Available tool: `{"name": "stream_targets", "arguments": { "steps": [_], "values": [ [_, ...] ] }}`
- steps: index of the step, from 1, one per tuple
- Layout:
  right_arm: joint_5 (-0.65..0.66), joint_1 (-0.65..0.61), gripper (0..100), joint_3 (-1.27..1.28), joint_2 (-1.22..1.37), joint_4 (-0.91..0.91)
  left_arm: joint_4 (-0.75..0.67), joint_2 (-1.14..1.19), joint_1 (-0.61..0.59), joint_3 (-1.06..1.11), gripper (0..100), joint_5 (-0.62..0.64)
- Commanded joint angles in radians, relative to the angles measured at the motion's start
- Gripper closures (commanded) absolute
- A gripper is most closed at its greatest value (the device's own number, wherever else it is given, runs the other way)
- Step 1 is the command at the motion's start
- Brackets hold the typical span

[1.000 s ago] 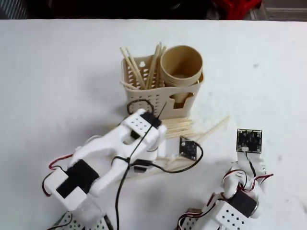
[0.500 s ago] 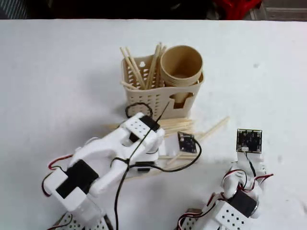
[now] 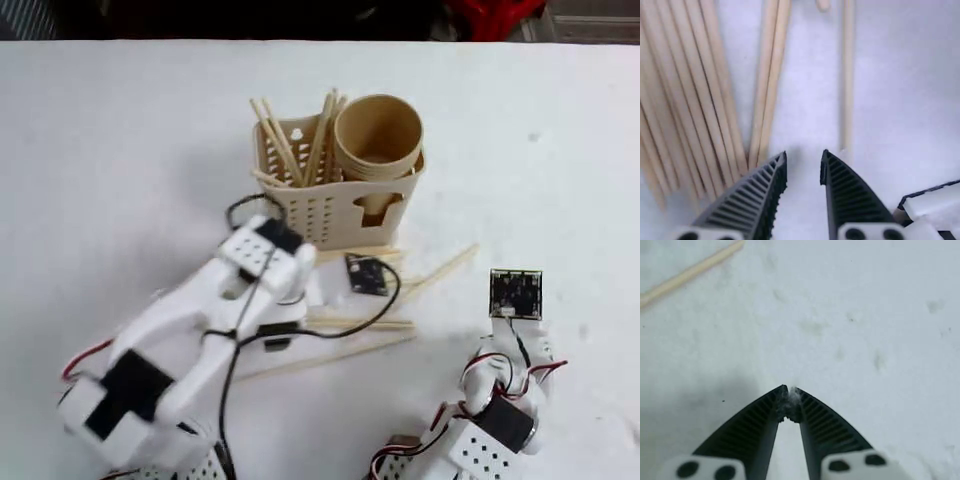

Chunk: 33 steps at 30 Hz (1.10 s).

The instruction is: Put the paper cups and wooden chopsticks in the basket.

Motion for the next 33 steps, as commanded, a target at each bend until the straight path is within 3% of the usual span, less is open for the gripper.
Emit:
{"name": "stream_targets", "arguments": {
  "steps": [1, 7, 12, 22, 26, 29, 33],
  "values": [
    [0.006, -0.012, 98.1, 0.008, 0.007, -0.022, -0.089, -0.222, -0.048, 0.201, 87, -0.071],
    [0.006, -0.012, 98.1, 0.008, 0.007, -0.022, -0.127, -0.409, -0.051, 0.422, 87, -0.141],
    [0.006, -0.012, 98.1, 0.008, 0.007, -0.022, -0.219, -0.417, -0.053, 0.509, 87, -0.14],
    [0.006, -0.012, 98.1, 0.008, 0.007, -0.021, -0.302, -0.417, -0.047, 0.555, 87, -0.129],
    [0.006, -0.012, 98.1, 0.008, 0.007, -0.021, -0.313, -0.417, -0.044, 0.557, 89, -0.052],
    [0.006, -0.012, 98.1, 0.008, 0.007, -0.019, -0.33, -0.417, -0.053, 0.549, 97, -0.012],
    [0.006, -0.012, 98.1, 0.008, 0.007, -0.019, -0.364, -0.418, -0.094, 0.546, 98, 0.052]
  ]
}}
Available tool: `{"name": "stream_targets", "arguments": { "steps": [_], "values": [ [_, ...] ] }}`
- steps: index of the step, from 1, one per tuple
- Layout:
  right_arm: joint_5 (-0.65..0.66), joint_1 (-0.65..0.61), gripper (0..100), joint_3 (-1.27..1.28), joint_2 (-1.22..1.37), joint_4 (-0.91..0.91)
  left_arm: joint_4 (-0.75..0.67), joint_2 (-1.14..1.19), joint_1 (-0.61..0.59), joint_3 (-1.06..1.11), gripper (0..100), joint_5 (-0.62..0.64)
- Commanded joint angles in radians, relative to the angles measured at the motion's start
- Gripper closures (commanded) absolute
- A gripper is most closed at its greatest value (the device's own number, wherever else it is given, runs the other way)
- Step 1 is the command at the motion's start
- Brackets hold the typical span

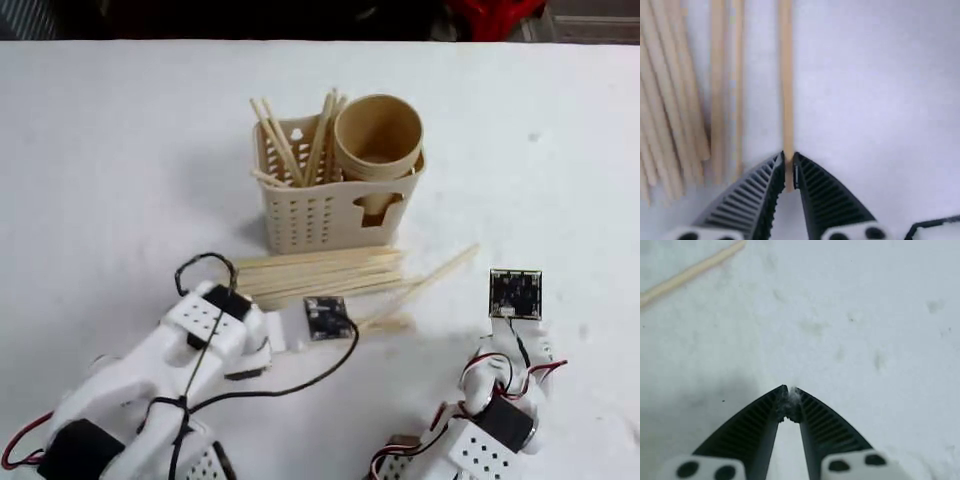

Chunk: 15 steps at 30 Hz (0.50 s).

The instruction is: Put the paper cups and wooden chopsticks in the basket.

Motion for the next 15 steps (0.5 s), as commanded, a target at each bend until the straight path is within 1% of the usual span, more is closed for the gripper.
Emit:
{"name": "stream_targets", "arguments": {
  "steps": [1, 3, 6, 11, 15],
  "values": [
    [0.006, -0.012, 98.1, 0.008, 0.007, -0.019, -0.041, -0.028, -0.054, -0.009, 98, 0.08],
    [0.006, -0.012, 98.1, 0.008, 0.007, -0.019, -0.035, -0.027, -0.081, -0.018, 98, 0.115],
    [0.006, -0.012, 98.1, 0.008, 0.007, -0.019, -0.032, -0.027, -0.125, -0.035, 98, 0.123],
    [0.006, -0.012, 98.1, 0.008, 0.007, -0.019, 0.043, -0.036, -0.148, -0.057, 98, 0.049],
    [0.006, -0.012, 98.1, 0.008, 0.007, -0.018, 0.141, -0.036, -0.174, -0.11, 98, 0.035]
  ]
}}
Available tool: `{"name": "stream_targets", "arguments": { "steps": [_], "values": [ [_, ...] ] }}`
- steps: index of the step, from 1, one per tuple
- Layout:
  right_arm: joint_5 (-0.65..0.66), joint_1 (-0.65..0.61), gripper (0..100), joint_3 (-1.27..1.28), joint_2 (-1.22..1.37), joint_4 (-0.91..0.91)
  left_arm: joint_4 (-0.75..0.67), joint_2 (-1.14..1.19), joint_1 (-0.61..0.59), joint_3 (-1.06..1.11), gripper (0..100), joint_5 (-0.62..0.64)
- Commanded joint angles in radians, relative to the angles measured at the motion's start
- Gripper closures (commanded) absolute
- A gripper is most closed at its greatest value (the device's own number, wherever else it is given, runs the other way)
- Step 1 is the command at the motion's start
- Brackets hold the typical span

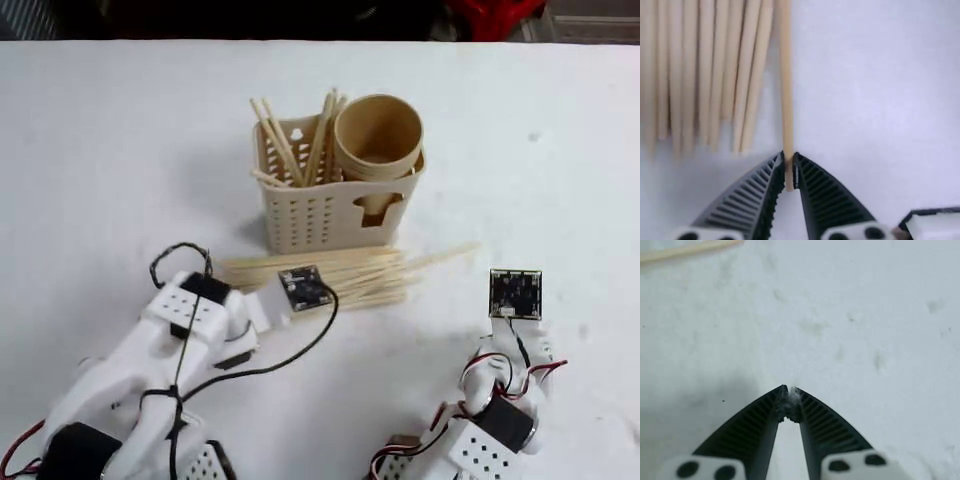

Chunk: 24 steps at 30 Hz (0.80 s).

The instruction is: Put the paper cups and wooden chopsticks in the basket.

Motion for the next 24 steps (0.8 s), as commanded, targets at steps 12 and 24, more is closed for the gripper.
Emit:
{"name": "stream_targets", "arguments": {
  "steps": [12, 24],
  "values": [
    [0.006, -0.012, 98.1, 0.008, 0.007, -0.018, 0.19, -0.022, -0.015, -0.362, 87, -0.063],
    [0.006, -0.008, 98.1, 0.008, 0.007, -0.018, 0.077, -0.016, 0.34, -0.331, 87, 0.166]
  ]
}}
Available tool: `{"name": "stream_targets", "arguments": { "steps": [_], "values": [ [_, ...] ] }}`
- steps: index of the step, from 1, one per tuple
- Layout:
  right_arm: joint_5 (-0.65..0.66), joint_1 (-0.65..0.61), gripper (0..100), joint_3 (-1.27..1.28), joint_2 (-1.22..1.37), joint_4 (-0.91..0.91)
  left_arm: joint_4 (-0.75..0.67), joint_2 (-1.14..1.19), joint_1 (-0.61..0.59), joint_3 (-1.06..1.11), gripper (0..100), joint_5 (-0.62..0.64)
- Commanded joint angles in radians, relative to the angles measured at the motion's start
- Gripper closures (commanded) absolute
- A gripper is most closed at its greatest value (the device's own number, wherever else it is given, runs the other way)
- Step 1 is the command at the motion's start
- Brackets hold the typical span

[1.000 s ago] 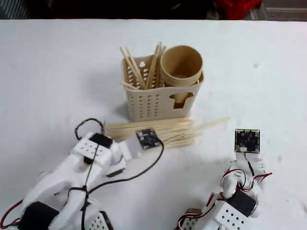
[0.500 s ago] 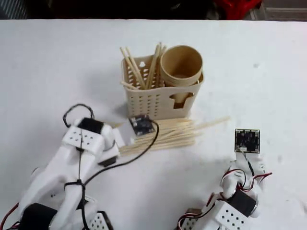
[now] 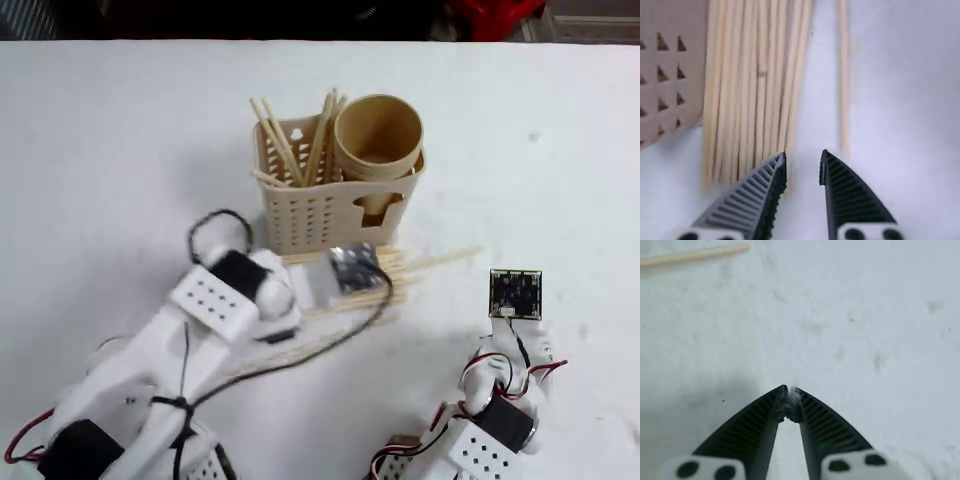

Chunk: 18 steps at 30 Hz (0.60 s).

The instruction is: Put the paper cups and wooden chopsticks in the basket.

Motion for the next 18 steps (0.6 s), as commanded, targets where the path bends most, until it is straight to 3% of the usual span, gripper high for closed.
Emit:
{"name": "stream_targets", "arguments": {
  "steps": [1, 9, 18],
  "values": [
    [0.006, -0.008, 98.1, 0.008, 0.007, -0.018, -0.025, -0.015, 0.117, -0.008, 87, 0.074],
    [0.006, -0.007, 98.1, 0.008, 0.007, -0.018, -0.137, -0.015, 0.128, 0.109, 80, 0.069],
    [0.006, -0.007, 98.1, 0.008, 0.007, -0.018, -0.173, 0.134, 0.081, 0.084, 82, 0.032]
  ]
}}
